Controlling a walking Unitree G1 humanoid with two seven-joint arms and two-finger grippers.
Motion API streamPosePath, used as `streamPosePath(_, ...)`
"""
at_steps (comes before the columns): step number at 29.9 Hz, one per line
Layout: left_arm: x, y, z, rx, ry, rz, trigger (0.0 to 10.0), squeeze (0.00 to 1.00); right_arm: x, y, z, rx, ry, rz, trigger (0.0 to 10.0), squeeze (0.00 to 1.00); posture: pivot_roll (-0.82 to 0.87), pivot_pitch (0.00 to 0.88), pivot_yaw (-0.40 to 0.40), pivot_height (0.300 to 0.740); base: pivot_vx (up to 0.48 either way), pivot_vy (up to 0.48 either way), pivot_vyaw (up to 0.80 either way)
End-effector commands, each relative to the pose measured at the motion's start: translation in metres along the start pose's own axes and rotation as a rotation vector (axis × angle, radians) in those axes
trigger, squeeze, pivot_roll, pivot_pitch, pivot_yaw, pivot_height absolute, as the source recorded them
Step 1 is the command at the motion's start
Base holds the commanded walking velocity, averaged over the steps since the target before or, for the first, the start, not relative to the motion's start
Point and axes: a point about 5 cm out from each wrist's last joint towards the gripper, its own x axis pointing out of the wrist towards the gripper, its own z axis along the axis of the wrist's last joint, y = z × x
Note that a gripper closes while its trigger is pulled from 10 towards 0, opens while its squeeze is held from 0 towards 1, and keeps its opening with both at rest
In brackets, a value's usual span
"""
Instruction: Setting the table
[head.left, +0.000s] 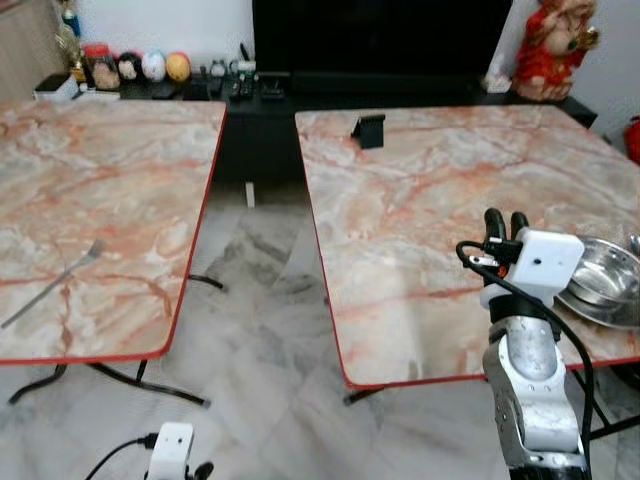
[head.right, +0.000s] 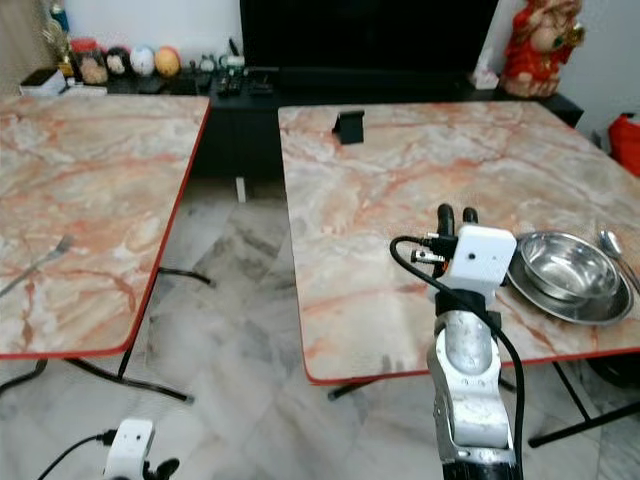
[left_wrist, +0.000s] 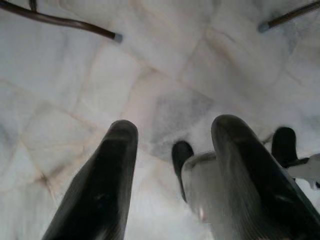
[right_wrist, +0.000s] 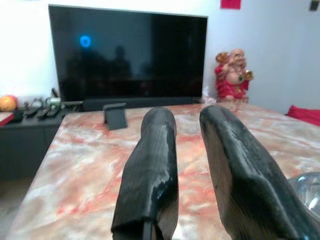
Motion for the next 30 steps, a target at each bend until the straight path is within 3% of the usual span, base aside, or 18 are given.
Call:
streamPosePath(1,-0.0009,0.0007,-0.0048,0.001,0.024,0.003,10.0,0.00,0.0020,0.0008,0.0039,-0.002,-0.017,0.003,10.0,0.00,-0.02,0.000,-0.022,0.740,0.000,0.270,0.00)
streamPosePath(30,-0.0007,0.0003,-0.0043,0.003,0.021,0.001,10.0,0.00,0.0034,0.0036,0.0051,0.003,-0.021,0.013,10.0,0.00,-0.02,0.000,-0.019,0.740,0.000,0.270,0.00)
